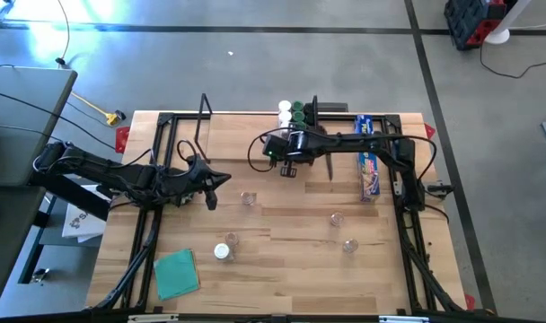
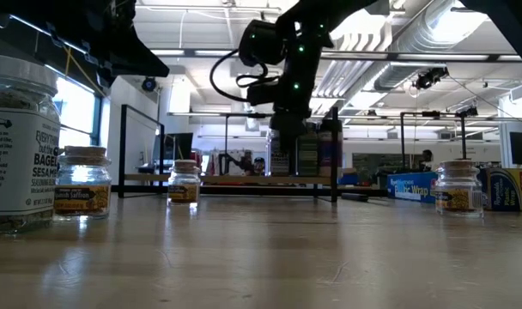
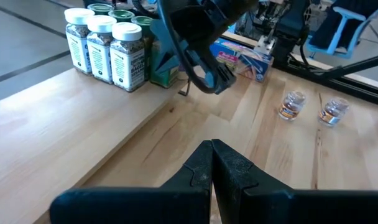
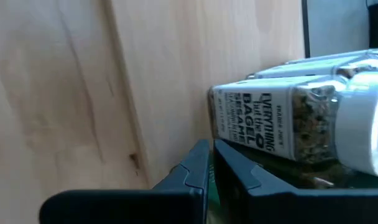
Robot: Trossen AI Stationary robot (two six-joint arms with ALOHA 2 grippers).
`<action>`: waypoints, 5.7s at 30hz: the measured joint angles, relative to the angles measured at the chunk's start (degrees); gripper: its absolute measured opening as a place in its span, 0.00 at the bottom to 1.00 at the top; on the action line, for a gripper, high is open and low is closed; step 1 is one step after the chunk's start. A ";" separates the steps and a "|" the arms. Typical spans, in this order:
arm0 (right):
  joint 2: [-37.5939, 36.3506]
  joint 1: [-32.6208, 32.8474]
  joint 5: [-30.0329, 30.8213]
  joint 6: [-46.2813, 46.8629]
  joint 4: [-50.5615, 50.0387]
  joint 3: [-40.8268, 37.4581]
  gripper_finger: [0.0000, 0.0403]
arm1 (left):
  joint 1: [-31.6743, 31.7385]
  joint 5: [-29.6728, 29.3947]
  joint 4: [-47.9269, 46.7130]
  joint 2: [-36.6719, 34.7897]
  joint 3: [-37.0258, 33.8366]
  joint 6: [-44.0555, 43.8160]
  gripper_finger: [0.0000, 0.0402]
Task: Shelf spices
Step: Adjust the seasoning bottles on the shelf, then put the white seasoning bottle on the shelf aligned with the other white seasoning bottles
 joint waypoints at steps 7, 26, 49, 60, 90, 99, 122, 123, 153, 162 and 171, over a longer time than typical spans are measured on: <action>-0.02 0.72 0.02 -0.40 2.95 0.00 0.04 | -0.01 0.23 -0.09 0.00 0.00 0.03 0.00; -23.99 10.26 -1.53 6.02 -12.22 -0.02 0.04 | -3.52 1.24 -0.44 0.00 0.00 1.99 0.00; -46.30 5.72 -11.03 21.56 -23.82 -17.31 0.46 | -12.09 5.75 -4.15 -0.02 0.00 1.76 0.00; -51.63 24.08 -7.25 33.03 24.87 -44.87 0.51 | -31.47 6.82 -18.63 0.50 7.11 -2.44 0.00; -49.37 35.83 3.12 49.74 34.24 -45.81 0.51 | -35.71 10.35 -15.93 26.91 13.20 2.35 0.72; -49.37 35.87 3.12 49.18 34.47 -45.79 0.51 | -33.08 5.51 -4.57 32.61 13.25 -6.03 0.72; -49.35 42.84 7.56 46.07 37.73 -45.77 0.51 | -29.10 16.22 -16.48 32.81 19.28 0.92 0.48; -49.35 42.84 7.56 46.07 37.69 -45.77 0.51 | -29.38 16.25 -17.23 32.39 19.30 0.49 0.48; -49.35 42.84 7.95 46.25 37.75 -45.77 0.51 | -24.46 23.48 -12.06 30.95 21.43 1.37 0.01; -49.35 42.84 8.62 45.64 37.73 -45.77 0.51 | -23.57 33.74 -47.93 29.08 34.20 -5.59 0.18; -49.35 42.84 9.94 44.57 37.73 -45.77 0.51 | -27.63 35.14 -50.15 29.34 30.38 -20.60 0.60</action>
